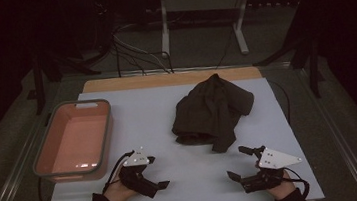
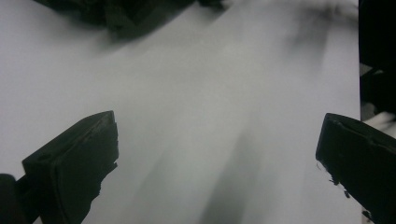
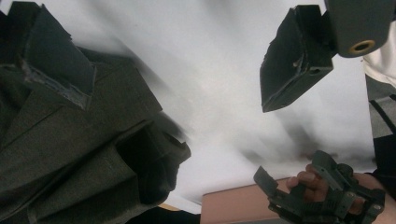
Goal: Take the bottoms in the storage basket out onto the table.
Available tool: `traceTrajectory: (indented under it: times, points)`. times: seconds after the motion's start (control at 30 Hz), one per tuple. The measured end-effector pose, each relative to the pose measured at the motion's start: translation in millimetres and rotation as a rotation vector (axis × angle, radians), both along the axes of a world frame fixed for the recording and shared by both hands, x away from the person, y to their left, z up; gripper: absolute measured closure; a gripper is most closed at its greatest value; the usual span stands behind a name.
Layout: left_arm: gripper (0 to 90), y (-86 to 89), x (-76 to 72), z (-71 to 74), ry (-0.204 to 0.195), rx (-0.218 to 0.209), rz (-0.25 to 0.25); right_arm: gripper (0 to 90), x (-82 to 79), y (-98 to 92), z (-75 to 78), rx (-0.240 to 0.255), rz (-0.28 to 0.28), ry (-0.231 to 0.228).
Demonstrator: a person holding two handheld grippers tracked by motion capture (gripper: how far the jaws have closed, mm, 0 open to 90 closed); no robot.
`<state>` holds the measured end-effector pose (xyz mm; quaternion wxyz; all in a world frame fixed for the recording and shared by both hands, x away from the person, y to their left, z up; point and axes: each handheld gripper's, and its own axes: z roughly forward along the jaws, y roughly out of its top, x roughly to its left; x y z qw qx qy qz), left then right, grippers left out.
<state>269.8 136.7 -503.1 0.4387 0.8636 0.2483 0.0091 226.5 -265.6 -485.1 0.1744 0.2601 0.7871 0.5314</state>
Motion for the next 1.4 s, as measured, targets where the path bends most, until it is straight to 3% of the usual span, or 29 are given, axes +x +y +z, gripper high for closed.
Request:
traceTrajectory:
  times: [0.57,0.67,0.8,1.27,1.4]
  points:
    - [0.3,23.8,-20.7,-10.1,0.046,0.087,-0.111,10.5,-0.3,0.6,-0.4,-0.004,0.003,0.003]
    - [0.3,28.3,-23.3,-10.6,0.058,0.081,-0.121,10.5,-0.3,0.7,-0.6,-0.005,0.003,0.003]
    - [0.3,35.8,-27.3,-11.4,0.052,0.104,-0.112,10.5,-0.2,0.8,-1.1,-0.008,0.003,0.006]
    - [0.4,62.6,-36.1,-7.0,0.043,0.121,-0.078,10.5,-0.1,0.3,-1.6,-0.015,0.005,0.005]
    - [0.4,67.0,-38.5,-5.6,0.05,0.107,-0.084,10.5,-0.3,-0.1,-1.4,-0.017,0.003,0.006]
